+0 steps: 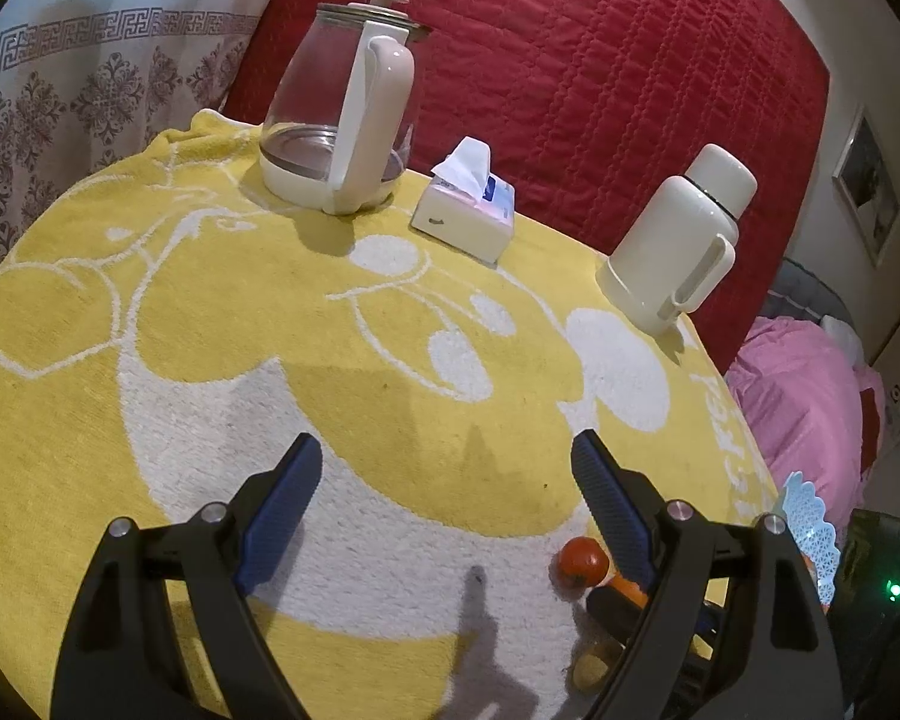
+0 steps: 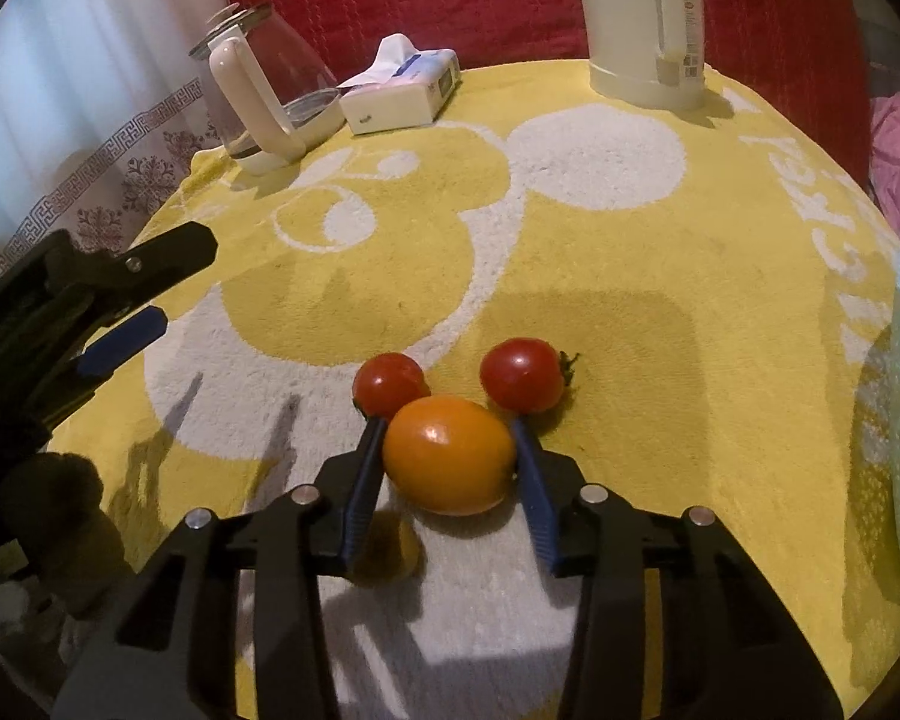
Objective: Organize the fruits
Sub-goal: 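Grasp the last orange beside the tomatoes with the right gripper, then grasp a red tomato with the left gripper while the right holds the orange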
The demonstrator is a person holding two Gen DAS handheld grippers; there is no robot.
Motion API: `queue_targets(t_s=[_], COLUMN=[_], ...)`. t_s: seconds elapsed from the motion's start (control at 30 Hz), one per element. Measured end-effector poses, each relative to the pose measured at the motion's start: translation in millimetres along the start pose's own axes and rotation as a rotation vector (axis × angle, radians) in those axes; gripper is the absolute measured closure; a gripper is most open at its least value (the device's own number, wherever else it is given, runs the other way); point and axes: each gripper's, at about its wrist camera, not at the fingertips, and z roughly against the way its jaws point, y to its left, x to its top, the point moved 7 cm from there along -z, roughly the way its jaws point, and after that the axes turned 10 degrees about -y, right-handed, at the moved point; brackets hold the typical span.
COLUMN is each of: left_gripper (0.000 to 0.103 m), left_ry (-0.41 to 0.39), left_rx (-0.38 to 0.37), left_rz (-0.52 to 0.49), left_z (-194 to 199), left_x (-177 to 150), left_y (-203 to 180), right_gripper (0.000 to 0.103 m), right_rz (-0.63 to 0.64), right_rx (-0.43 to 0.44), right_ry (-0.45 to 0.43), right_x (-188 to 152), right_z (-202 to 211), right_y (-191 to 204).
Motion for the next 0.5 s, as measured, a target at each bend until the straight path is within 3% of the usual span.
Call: queue_targets(t_s=[0.3,0.5], left_gripper=[0.018,0.018], left_ry=[0.021,0.057], left_rx=[-0.030,-0.069], left_rz=[-0.037,-0.114], left_z=[-1.9,-6.0], left_x=[-6.4,-20.3], left_y=[-11.3,-31.4], right_gripper=[0.059,0.059], right_rz=[-0.050,-0.084], right_rx=[-0.041,-0.063], right_ry=[-0.039,-0.069], right_x=[-6.2,-12.8], right_z=[32.7,59.3], right_y=[-29.5,-48.1])
